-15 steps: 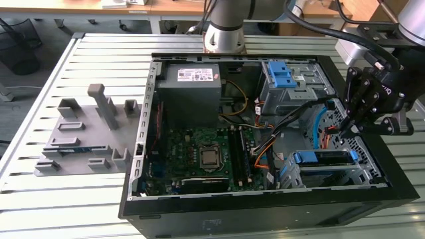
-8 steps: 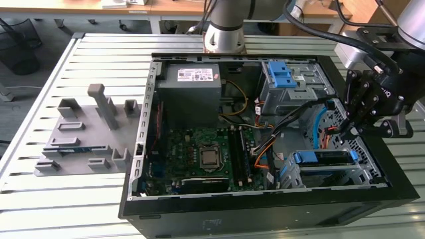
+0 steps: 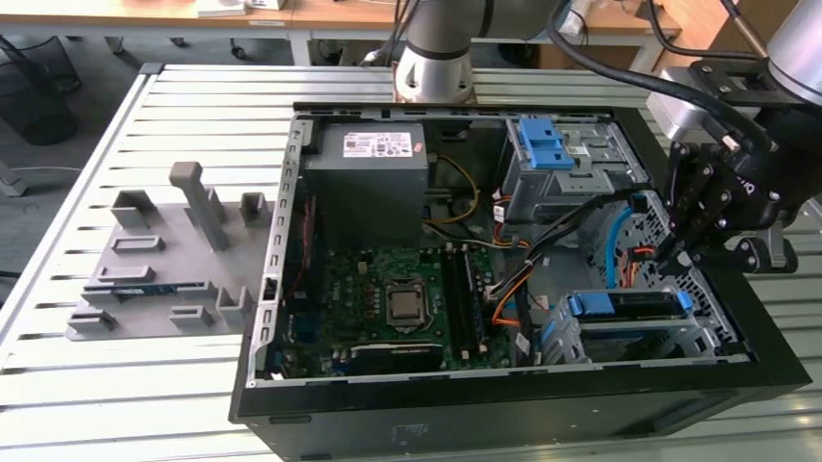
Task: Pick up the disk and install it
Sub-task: 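Insert the first disk wire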
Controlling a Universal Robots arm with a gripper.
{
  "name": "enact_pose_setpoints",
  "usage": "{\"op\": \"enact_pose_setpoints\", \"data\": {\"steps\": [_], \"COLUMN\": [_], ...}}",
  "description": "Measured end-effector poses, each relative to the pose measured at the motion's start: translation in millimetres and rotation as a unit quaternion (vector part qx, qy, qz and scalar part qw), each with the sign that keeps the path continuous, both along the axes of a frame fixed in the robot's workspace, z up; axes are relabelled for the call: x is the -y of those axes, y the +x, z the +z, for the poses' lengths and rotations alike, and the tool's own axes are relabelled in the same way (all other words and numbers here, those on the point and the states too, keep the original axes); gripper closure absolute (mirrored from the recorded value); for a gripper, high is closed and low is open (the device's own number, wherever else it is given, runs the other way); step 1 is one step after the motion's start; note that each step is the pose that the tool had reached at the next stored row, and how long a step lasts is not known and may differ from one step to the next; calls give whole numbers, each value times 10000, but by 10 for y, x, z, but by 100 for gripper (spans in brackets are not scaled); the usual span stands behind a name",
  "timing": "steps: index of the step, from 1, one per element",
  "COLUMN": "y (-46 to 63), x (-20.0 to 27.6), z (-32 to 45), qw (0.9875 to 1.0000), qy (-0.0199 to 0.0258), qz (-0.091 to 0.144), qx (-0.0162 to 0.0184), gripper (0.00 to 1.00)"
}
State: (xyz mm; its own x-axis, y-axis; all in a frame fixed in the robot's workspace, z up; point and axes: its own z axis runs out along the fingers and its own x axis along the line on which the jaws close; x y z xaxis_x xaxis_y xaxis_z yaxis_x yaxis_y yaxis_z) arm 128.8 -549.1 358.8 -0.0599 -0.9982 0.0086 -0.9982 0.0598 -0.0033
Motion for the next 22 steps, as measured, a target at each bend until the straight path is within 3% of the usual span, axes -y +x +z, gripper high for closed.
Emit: {"op": "enact_pose_setpoints", "data": {"steps": [22], "y": [-52], "x": [22], "z": [-66], "qw": [10000], "qy": [2], "qz": [0], "qx": [0], "gripper": [84]}}
